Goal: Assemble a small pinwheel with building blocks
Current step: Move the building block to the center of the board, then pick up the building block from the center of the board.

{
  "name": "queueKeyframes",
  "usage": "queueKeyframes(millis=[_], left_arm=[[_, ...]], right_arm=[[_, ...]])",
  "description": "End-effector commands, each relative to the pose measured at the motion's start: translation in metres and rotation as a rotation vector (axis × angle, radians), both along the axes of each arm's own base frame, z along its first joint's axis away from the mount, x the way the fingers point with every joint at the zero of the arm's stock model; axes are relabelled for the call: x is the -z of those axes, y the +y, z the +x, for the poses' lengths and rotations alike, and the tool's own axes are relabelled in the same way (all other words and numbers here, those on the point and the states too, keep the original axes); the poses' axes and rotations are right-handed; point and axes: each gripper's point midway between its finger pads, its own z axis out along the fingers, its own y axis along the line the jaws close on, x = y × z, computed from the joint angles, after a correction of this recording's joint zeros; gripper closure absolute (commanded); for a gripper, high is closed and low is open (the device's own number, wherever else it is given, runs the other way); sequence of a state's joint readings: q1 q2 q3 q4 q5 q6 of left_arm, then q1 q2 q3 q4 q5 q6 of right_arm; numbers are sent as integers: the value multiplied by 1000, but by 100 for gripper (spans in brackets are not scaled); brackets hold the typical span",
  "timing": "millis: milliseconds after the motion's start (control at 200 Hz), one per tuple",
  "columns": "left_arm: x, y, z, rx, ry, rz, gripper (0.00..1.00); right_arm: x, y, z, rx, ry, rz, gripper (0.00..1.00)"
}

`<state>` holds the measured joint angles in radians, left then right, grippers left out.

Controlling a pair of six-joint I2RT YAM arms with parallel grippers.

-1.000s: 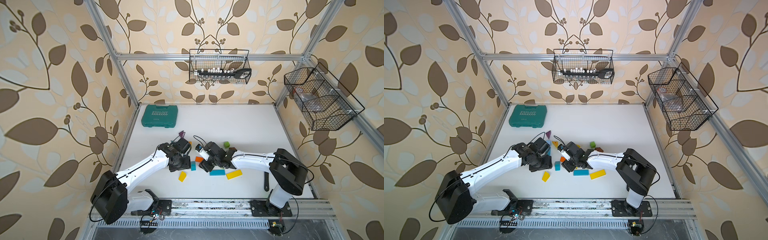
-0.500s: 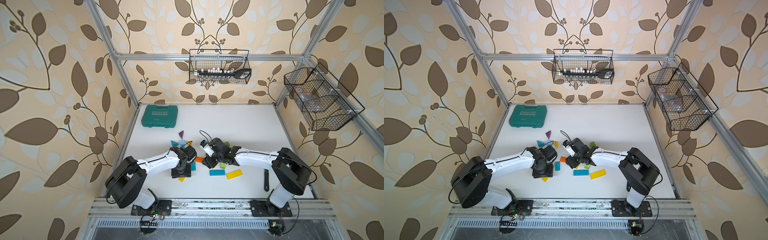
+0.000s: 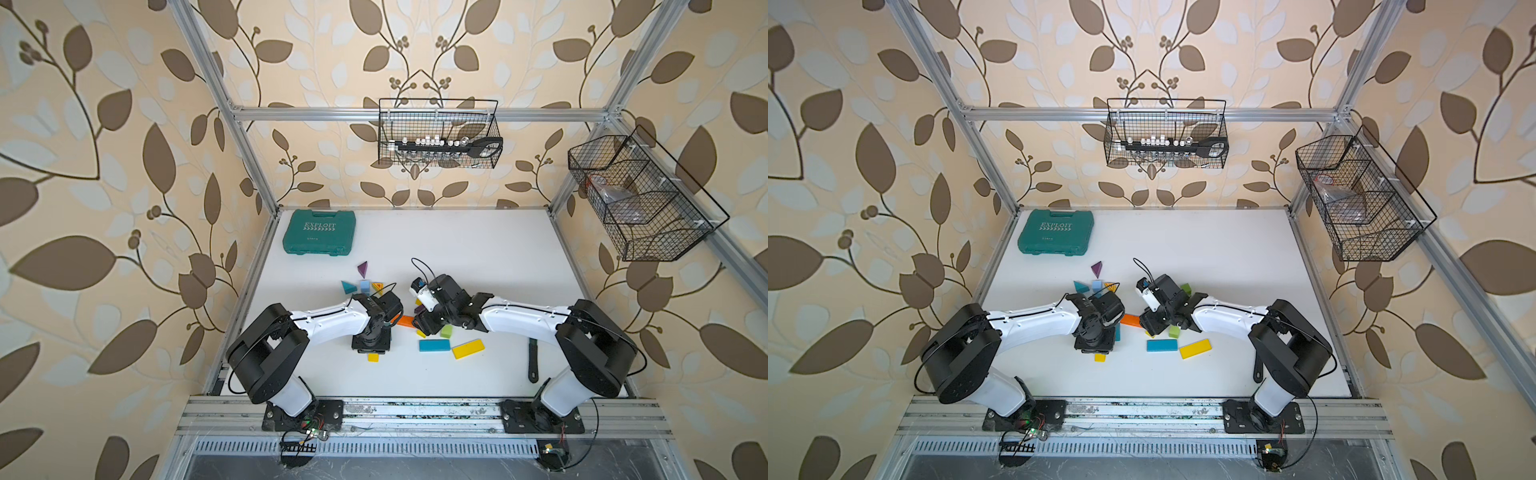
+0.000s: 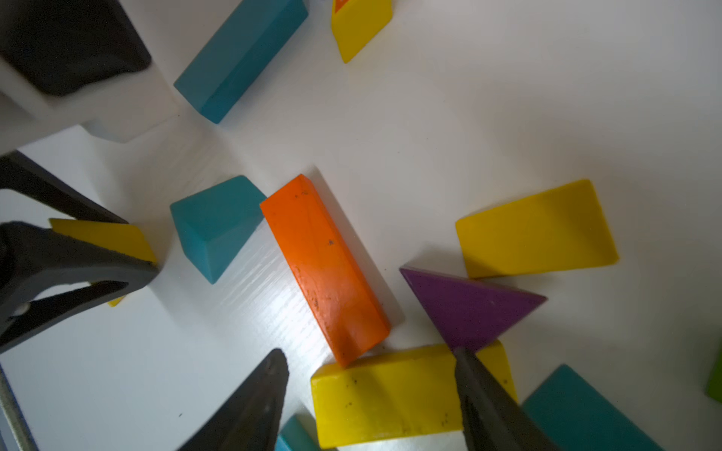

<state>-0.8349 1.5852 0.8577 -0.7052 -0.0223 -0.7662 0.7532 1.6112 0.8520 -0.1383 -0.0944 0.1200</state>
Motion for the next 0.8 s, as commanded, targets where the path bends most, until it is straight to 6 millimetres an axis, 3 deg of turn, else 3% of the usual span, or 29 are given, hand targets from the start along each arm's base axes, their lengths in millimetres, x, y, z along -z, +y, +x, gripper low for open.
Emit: queueKeyframes(millis=[0,180,310,455,540,655,795], left_arm=[[2,-31,17,35,-24,-46,68],[5,-61,35,43,-19,-46,71],[2,-66,40,19,-18,-45,60],[-21,-64,40,-7,-51,-73,45],[-41,-57,39,-32,-81,-79,29],[-63,-51,40,-85,-105,-80,23],[-81,-65,32,-170,-80,-108,26]], right_arm=[[-4,-14,-2,48,14,15,32],[-10,-44,4,154,25,52,32],[-21,-60,6,196,0,64,32],[-28,-68,6,230,-7,90,34],[-30,-71,2,249,1,103,34],[-40,-73,0,258,-10,131,34],[-51,-84,0,298,-36,131,34]])
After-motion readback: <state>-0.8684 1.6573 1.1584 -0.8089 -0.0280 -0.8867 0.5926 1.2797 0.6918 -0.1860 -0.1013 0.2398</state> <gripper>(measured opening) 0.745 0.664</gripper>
